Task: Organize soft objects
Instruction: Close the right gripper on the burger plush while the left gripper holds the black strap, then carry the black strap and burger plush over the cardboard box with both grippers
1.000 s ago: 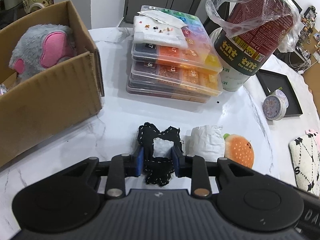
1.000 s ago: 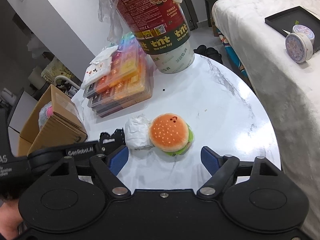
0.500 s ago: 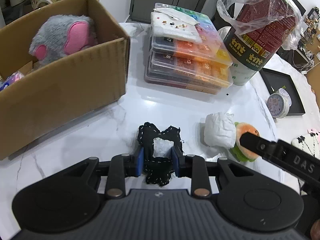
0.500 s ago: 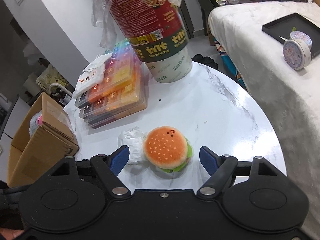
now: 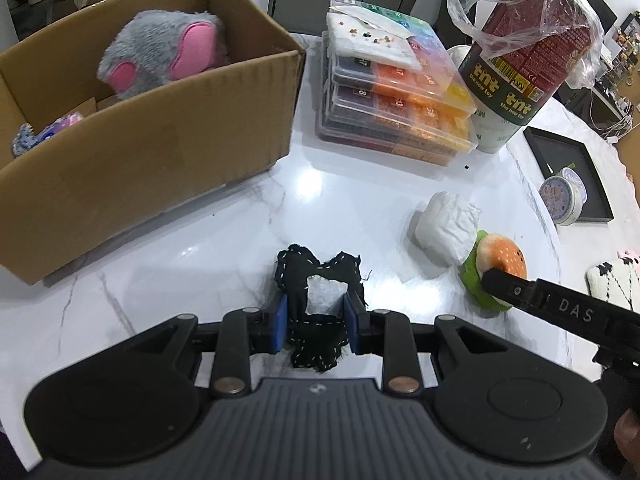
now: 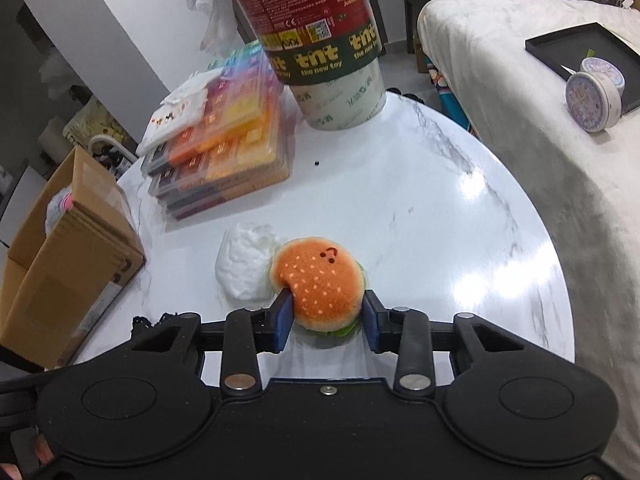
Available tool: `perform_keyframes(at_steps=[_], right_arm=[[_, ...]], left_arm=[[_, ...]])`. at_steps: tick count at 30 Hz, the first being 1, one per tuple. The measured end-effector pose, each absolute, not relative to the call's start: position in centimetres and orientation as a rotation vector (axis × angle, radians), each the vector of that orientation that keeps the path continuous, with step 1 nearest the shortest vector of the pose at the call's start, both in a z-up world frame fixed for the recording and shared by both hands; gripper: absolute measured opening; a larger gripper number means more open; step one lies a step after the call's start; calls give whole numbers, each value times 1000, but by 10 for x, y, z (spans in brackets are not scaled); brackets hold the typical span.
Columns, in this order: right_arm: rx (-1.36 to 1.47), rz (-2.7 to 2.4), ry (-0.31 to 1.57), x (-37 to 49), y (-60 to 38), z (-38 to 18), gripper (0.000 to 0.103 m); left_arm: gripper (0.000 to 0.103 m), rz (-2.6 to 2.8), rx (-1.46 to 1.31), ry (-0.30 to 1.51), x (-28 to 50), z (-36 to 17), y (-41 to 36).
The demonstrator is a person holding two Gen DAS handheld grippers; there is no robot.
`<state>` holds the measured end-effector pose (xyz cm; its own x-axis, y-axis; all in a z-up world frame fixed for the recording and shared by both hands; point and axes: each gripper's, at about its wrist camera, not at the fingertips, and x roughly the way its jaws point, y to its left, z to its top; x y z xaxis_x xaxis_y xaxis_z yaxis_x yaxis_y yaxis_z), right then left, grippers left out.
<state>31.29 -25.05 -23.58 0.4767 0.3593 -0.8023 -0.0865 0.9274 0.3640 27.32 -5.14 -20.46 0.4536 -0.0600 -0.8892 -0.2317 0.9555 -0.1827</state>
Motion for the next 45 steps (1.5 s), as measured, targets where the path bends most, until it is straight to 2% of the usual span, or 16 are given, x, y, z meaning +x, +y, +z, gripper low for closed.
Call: perform_keyframes(at_steps=[8,13,14,15,17,18,28,31,33,45], right_arm=[[245,361,1111,293,-240,-230,37],[209,379,1114,284,-232,-227,49],[210,384,1109,284,-231,-226,55],[208,384,1100,284,-230,-225,67],[188,368,1070,283,-229,-222,84],[171,363,1056,284,-227,-221,85],[117,348,1055,290,-216,-233,84],[68,359,1046,286,-210,-232,69],[39,361,1037,285,-209,-231,51],[92,390,1045,274,-215,-212,47]], left_arm=[[28,104,-283,1120,264,-203,-50],[29,99,-264,1132,262,-202,-49],[29,98,-262,1134,262,-202,-49],[29,98,-261,1135,262,-201,-49],[29,98,-260,1137,262,-201,-48],[29,96,-262,1137,262,-201,-48],[30,84,-254,1145,265,-205,-46],[30,81,-252,1141,266,-206,-47],[29,83,-257,1138,265,-204,-47],[28,99,-235,1098,250,-180,-34]])
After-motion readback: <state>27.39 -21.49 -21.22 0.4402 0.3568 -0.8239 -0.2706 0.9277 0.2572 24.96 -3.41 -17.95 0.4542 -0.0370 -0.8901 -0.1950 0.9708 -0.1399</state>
